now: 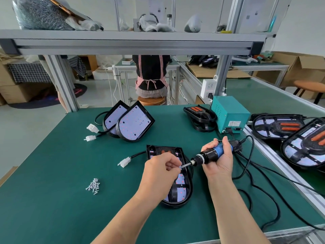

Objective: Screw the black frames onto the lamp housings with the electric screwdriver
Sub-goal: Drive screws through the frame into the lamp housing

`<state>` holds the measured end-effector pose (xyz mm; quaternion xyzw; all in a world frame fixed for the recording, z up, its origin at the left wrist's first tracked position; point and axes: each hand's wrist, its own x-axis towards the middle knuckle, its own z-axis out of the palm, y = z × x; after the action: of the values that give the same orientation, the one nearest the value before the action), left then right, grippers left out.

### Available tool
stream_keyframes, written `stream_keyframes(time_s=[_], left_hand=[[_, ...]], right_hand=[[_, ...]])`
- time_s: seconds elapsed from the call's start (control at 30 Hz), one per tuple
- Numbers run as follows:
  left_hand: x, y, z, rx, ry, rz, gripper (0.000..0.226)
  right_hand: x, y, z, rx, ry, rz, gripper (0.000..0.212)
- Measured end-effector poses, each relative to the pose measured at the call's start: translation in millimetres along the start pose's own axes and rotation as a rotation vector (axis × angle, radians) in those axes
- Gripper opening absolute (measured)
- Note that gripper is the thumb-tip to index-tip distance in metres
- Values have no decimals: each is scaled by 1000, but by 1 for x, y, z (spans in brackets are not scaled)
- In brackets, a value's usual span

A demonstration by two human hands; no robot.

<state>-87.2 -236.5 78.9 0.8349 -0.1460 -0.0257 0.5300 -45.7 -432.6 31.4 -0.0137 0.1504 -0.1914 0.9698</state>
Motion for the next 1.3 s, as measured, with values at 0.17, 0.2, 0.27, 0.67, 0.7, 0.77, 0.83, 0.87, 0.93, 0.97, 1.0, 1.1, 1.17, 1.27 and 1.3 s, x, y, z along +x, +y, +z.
stream_keyframes(time_s=[0.17,0.2,0.27,0.67,0.7,0.77,0.83,0.87,0.93,0.97,1.0,1.1,1.17,1.27,1.3], left_hand=[[0,0,2,7,-2,-8,24],[0,0,3,7,-4,-11,24],[0,-1,4,1,-4,-15,26],[-3,-3,10,115,47,31,27],[-3,-4,10,116,53,33,28],[-3,-5,10,101,58,27,30],[-4,-6,10,89,60,25,30],[-3,-6,10,85,61,28,31],[-3,-6,10,88,60,32,31],[-3,-6,11,92,59,33,31],[-3,-7,11,93,58,34,30],[-4,-7,12,83,55,33,30],[-5,-7,13,93,61,45,30],[-6,-6,17,170,91,111,25],[-7,-6,18,209,107,152,22]], right_hand=[[0,1,-1,-22,7,-11,26],[0,0,-1,-23,8,-15,25],[0,0,-1,-30,8,-20,25],[-3,3,-1,-50,21,-16,26],[-3,3,0,-47,20,-12,25],[-4,2,1,-39,18,-8,25],[-5,2,2,-34,24,-12,28],[-5,3,2,-34,26,-15,31],[-5,3,2,-39,29,-19,34],[-5,3,3,-42,30,-19,34],[-6,3,3,-43,31,-18,34],[-6,4,3,-52,30,-18,34],[-7,4,3,-59,31,-20,35],[-7,4,3,-62,31,-19,36],[-7,4,2,-65,30,-17,37]])
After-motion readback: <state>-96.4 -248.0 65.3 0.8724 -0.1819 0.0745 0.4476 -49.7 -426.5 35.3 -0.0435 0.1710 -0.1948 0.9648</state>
